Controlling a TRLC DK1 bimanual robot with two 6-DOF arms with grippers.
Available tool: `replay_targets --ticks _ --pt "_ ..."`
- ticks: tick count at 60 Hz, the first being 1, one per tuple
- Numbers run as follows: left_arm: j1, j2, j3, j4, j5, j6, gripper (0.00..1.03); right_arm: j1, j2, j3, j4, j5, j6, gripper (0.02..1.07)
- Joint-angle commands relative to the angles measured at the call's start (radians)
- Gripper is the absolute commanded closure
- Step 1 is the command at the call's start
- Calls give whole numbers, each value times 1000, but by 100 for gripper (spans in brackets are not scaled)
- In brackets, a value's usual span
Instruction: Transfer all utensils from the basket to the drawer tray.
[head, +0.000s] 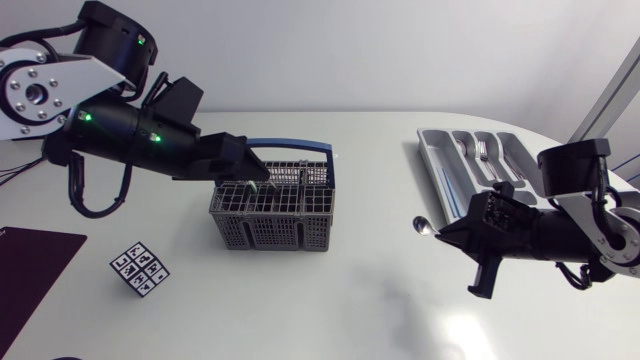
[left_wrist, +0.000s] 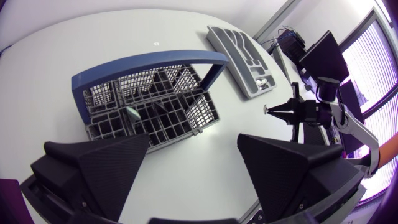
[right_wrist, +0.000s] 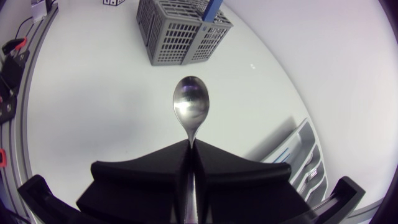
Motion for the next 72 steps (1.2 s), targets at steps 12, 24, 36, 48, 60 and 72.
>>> replay_targets --ticks 12,24,36,48,60,72 --pt "72 -77 -66 4 -2 44 4 -250 183 107 -41 -67 -337 102" --pt "98 -104 -108 4 -2 66 4 -405 387 265 -105 -63 -547 102" --pt "119 -135 -132 2 -2 76 4 -497 545 406 -111 -6 -675 102" --pt "138 -158 -163 2 -2 90 4 -525 649 489 -96 74 -742 102" --pt "148 -178 -183 2 -2 95 4 -525 690 486 -26 134 -758 76" --pt "161 -193 -200 1 -2 102 4 -510 632 384 125 186 -745 39"
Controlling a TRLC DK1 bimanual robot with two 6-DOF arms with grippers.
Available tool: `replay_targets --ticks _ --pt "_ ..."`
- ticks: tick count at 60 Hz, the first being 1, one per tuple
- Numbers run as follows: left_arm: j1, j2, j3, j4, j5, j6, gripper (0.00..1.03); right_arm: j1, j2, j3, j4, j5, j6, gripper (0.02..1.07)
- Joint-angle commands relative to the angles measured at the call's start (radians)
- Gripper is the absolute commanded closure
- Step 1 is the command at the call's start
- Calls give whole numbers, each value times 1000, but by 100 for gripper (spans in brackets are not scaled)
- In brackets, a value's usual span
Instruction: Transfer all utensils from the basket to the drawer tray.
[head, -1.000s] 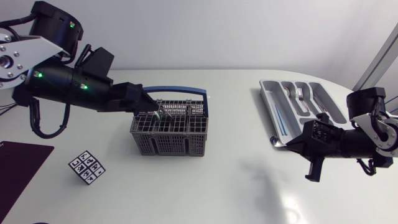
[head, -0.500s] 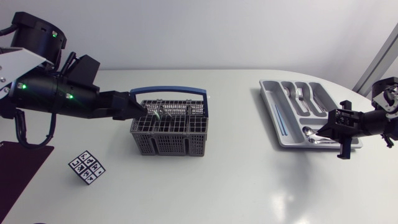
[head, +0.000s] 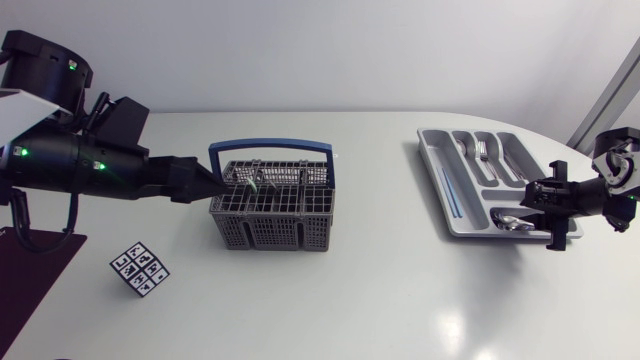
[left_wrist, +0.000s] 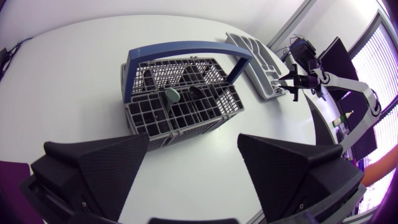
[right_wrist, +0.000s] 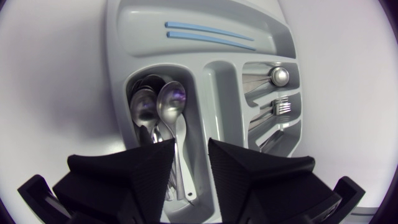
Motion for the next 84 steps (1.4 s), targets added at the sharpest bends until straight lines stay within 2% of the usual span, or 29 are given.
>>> replay_targets --ticks 1,14,21,35,46,60,84 --pt "15 -14 -32 -3 -2 20 4 15 -38 -64 39 21 -20 37" --pt "31 -28 -53 -3 -2 28 4 115 -173 -116 10 43 120 34" --pt "40 -33 -64 -3 -2 35 4 230 -262 -152 -20 89 240 34" --pt "60 -37 -90 -2 2 54 4 540 -363 -121 -196 182 554 34" --pt "86 -44 -105 -2 27 77 4 805 -400 -61 -256 260 796 34" --pt "126 -31 -127 8 73 118 4 1070 -351 95 -363 322 1062 34" --pt "172 1 -148 12 159 209 4 1273 -142 377 -537 337 1376 34"
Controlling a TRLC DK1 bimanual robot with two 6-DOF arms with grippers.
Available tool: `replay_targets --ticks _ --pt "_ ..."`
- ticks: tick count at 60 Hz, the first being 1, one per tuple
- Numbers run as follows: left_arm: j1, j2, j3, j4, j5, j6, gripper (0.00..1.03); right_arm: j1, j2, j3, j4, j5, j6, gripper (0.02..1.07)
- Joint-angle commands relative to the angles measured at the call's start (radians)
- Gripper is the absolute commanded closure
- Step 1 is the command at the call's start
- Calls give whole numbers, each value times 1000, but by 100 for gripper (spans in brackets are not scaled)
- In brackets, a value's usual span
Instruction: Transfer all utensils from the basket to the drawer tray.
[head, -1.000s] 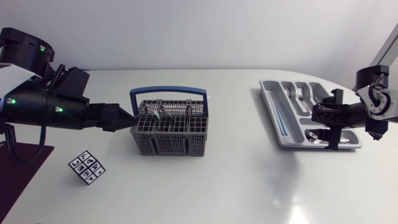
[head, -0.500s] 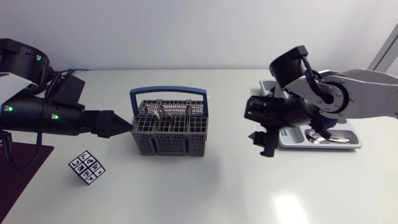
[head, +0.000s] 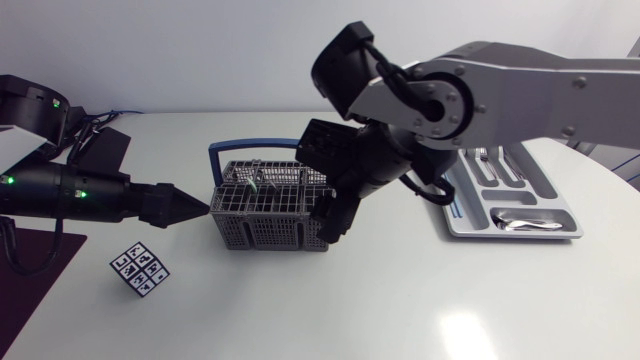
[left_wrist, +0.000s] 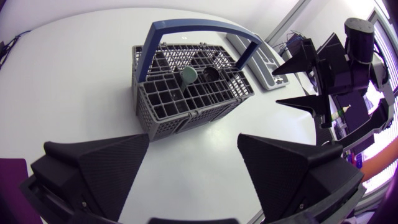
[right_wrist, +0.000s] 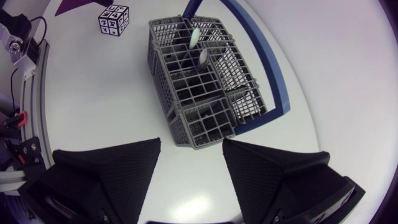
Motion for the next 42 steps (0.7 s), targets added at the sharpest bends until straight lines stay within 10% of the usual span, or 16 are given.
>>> replay_targets --ticks 1,42 --pt "13 22 -33 6 24 41 4 31 72 68 -44 10 96 34" --pt "73 68 -71 52 147 196 4 103 382 376 -53 168 307 39"
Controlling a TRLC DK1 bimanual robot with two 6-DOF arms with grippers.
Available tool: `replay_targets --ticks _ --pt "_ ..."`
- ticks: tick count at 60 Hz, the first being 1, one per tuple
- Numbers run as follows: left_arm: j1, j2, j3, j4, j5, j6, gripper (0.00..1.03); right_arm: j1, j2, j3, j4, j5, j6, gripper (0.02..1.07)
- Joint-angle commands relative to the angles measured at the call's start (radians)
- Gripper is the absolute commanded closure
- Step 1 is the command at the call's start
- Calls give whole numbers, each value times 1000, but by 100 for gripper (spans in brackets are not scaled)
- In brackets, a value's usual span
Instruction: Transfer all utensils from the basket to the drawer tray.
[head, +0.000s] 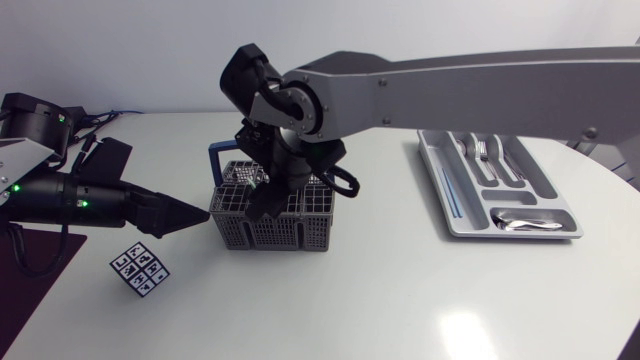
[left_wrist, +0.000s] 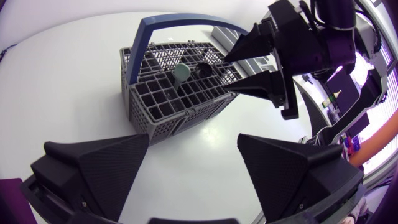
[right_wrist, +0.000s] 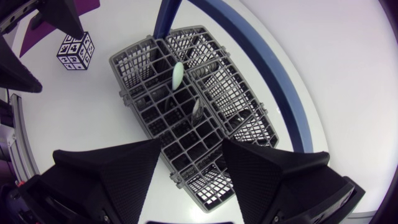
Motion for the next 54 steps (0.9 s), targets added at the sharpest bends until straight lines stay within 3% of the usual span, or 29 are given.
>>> replay_targets --ticks 1,6,15,18,23,39,47,54 --pt "11 17 -34 8 19 43 4 16 40 34 -6 36 42 42" --pt "11 19 -42 17 28 59 4 19 53 41 17 70 46 48" --pt "11 26 -60 40 51 82 4 19 79 64 28 94 51 49" --pt "11 28 -66 45 55 102 4 27 86 66 43 114 51 57" --pt "17 33 -80 71 65 125 4 35 99 72 51 131 51 61" --pt "46 34 -126 140 117 207 5 49 122 70 85 177 42 66" --pt "46 36 -149 166 120 235 5 56 139 72 105 225 33 80" --pt "43 29 -161 175 120 250 5 61 146 73 112 240 20 86"
